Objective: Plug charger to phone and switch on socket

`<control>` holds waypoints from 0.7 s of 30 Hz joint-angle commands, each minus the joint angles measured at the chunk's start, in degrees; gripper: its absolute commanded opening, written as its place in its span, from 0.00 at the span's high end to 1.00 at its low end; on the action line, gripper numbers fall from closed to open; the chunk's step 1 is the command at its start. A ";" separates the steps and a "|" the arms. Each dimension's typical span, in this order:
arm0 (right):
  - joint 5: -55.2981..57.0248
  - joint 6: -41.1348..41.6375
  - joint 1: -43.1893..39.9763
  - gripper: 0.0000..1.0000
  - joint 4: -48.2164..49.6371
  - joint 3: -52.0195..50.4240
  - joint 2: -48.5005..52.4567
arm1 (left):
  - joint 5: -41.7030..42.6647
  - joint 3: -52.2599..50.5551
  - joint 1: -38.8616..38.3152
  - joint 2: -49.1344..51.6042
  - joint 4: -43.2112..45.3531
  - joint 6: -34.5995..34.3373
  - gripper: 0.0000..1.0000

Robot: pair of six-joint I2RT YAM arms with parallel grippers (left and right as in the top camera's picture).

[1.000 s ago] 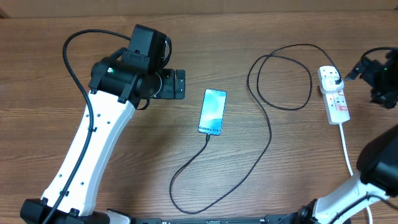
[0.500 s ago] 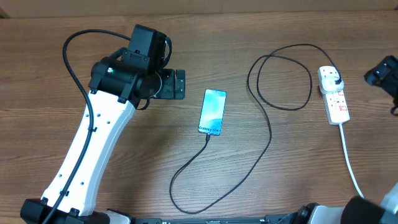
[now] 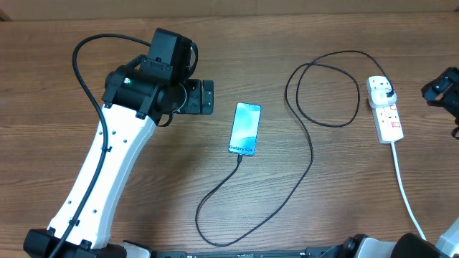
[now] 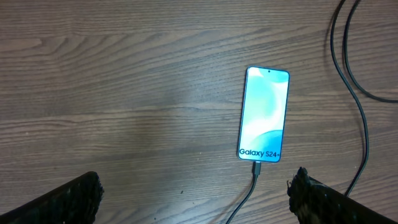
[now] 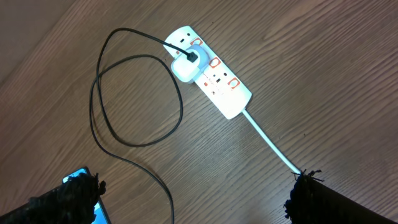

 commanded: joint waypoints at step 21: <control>0.57 0.02 -0.24 0.00 0.17 1.16 -0.07 | -2.45 0.46 0.13 0.15 -0.70 1.42 0.01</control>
